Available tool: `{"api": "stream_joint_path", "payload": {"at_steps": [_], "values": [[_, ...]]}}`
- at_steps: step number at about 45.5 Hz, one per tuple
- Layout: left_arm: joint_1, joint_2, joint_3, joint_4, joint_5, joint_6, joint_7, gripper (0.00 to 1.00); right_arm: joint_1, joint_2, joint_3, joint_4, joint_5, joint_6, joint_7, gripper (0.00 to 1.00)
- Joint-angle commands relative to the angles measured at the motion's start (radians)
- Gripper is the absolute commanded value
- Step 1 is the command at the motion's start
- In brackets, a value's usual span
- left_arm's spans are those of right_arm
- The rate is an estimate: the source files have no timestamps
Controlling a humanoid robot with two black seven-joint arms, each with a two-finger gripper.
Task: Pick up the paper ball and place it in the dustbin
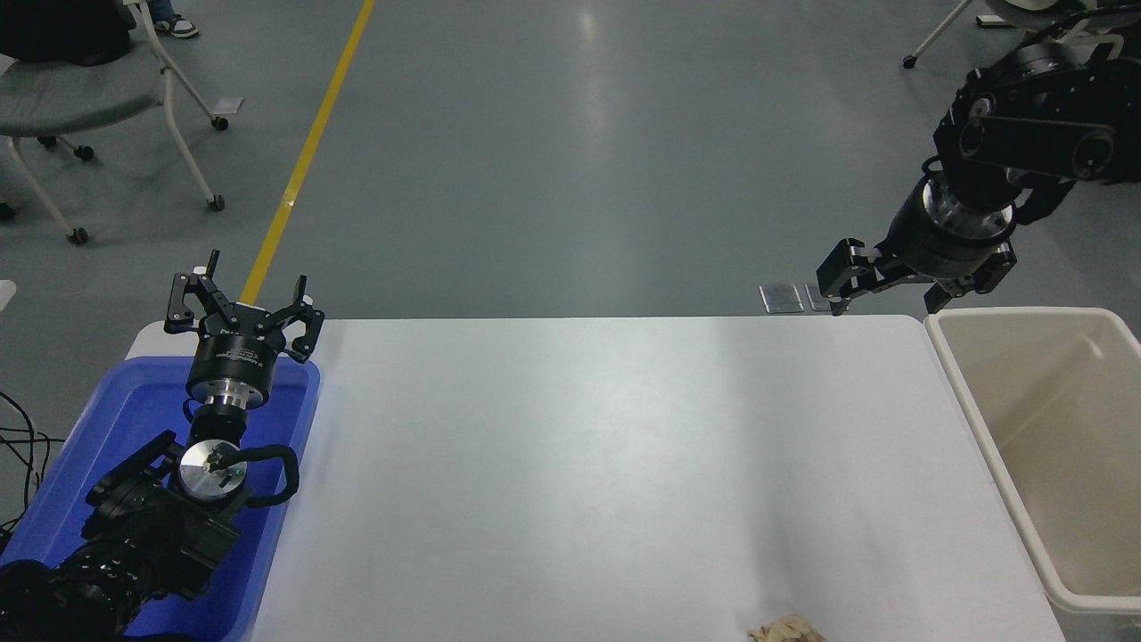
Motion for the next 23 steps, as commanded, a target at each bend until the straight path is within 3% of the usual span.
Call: {"api": "stream_joint_path", "payload": {"at_steps": [1,23], "values": [[0.0,0.001,0.0,0.0,0.0,0.0,0.0,0.99,-0.026,0.001,0.0,0.0,0.001,0.0,0.0,1.0],[0.0,-0.001,0.0,0.0,0.0,0.0,0.0,0.99,-0.049,0.001,0.012,0.005,0.001,0.0,0.0,1.0]]}}
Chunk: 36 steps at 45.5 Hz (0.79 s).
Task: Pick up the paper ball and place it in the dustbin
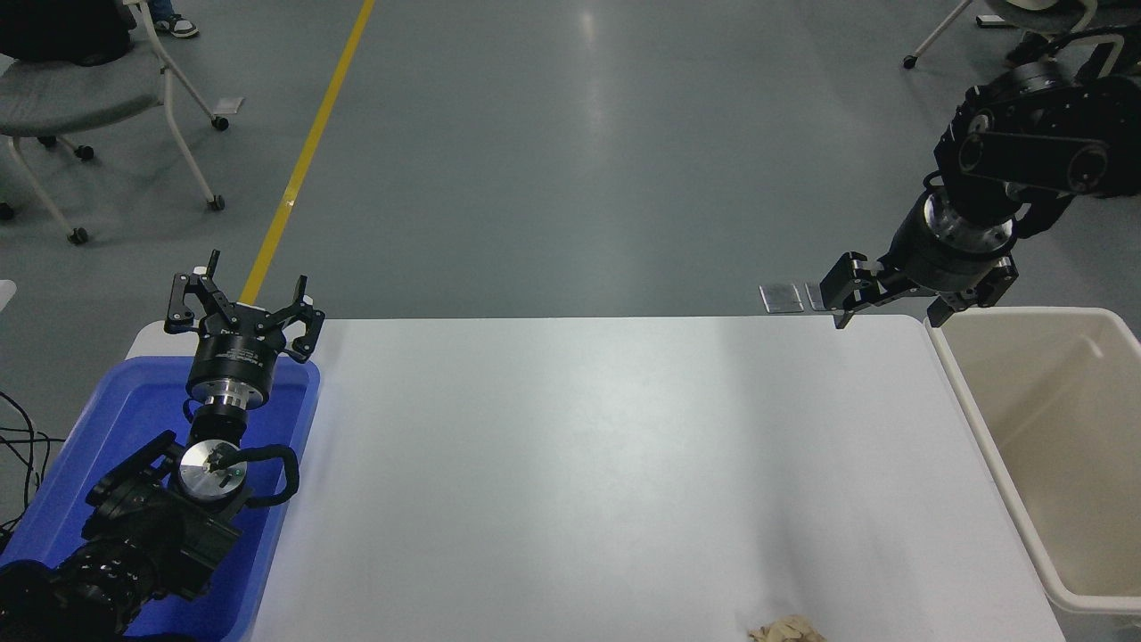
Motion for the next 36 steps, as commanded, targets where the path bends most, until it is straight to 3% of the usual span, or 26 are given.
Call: {"api": "stream_joint_path", "payload": {"at_steps": [1,36], "values": [[0.001,0.0,0.0,0.0,0.0,0.0,0.0,0.99,-0.019,0.004,0.017,0.007,0.001,0.0,0.0,1.0],[0.001,0.0,0.0,0.0,0.0,0.0,0.0,0.99,-0.351,0.011,0.311,0.115,-0.019,0.0,-0.002,1.0]]}}
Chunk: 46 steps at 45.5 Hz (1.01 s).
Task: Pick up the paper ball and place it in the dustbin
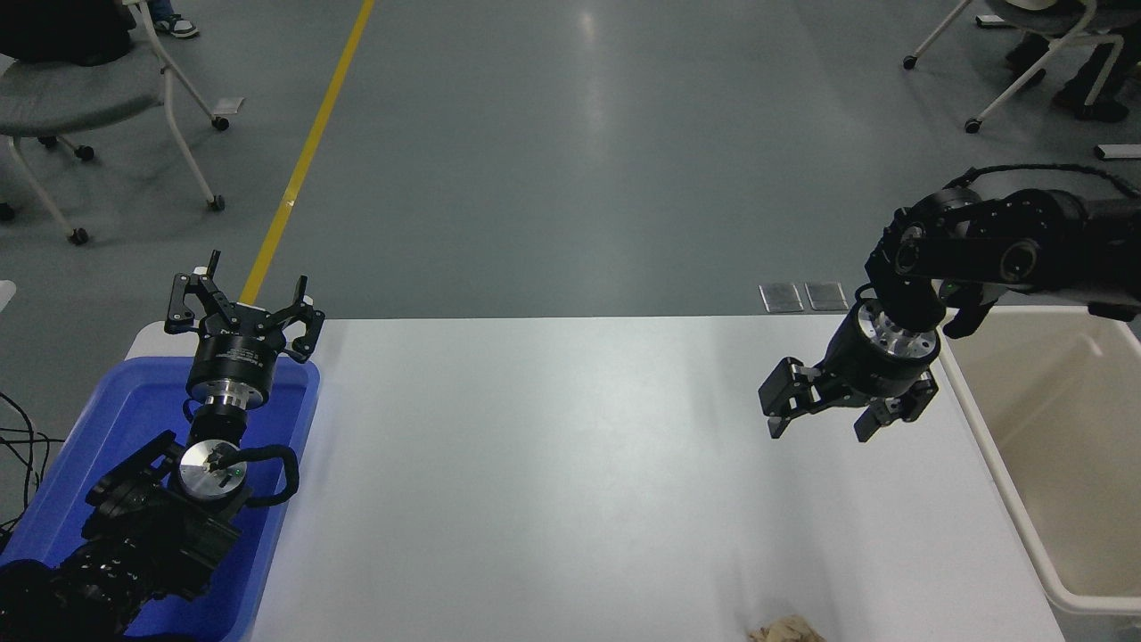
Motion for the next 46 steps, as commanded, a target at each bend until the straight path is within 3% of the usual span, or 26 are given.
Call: {"api": "stream_joint_path", "payload": {"at_steps": [1,15,46], "values": [[0.0,-0.001,0.0,0.0,0.0,0.0,0.0,0.99,-0.112,0.003,0.088,0.012,-0.017,0.0,-0.001,1.0],[0.0,-0.001,0.0,0.0,0.0,0.0,0.0,0.99,-0.186,0.003,0.087,0.016,-0.166,0.0,-0.003,1.0],[0.0,0.001,0.0,0.0,-0.001,0.0,0.0,0.99,-0.326,0.09,0.085,0.014,-0.198,0.0,-0.003,1.0]]}}
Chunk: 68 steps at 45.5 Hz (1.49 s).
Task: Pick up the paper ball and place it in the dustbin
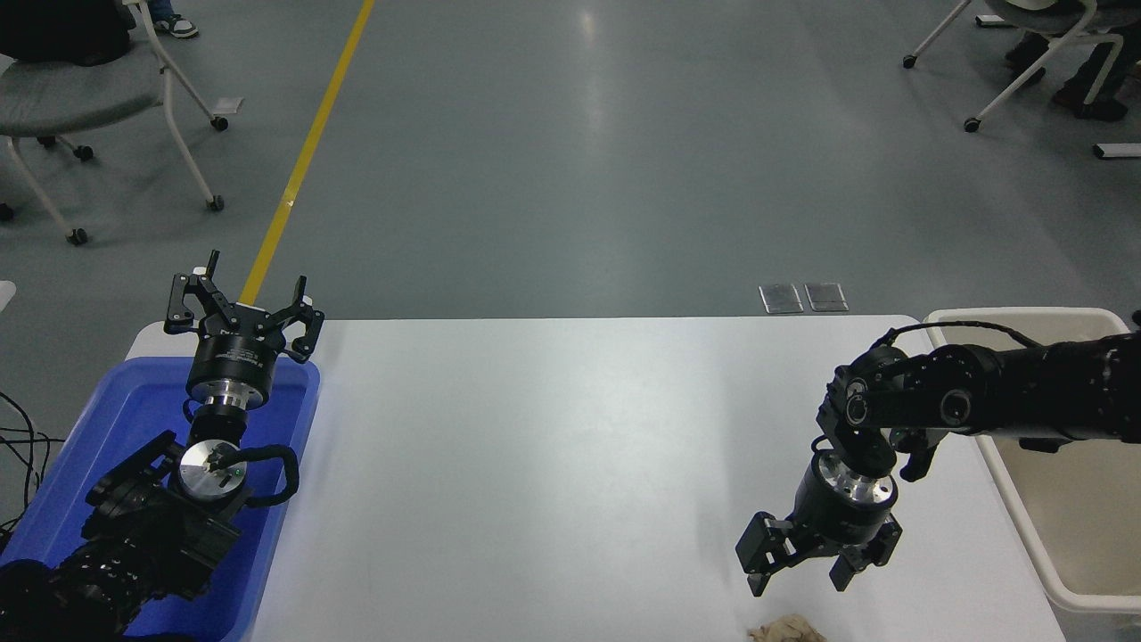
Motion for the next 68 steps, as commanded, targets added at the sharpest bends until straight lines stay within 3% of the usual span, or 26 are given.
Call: {"api": "stream_joint_path", "payload": {"at_steps": [1,23,52,68], "values": [[0.0,-0.001,0.0,0.0,-0.001,0.0,0.0,0.99,-0.044,0.026,-0.004,-0.004,-0.015,0.0,0.0,1.0],[0.0,-0.001,0.0,0.0,-0.001,0.0,0.0,0.99,-0.092,0.023,-0.012,-0.004,-0.043,0.0,0.0,1.0],[0.0,0.001,0.0,0.0,-0.001,0.0,0.0,0.99,-0.112,0.019,0.006,-0.006,0.021,0.0,0.002,1.0],[0.0,0.001,0.0,0.0,-0.001,0.0,0.0,0.99,-0.123,0.019,0.013,-0.004,0.04,-0.163,0.002,1.0]]}}
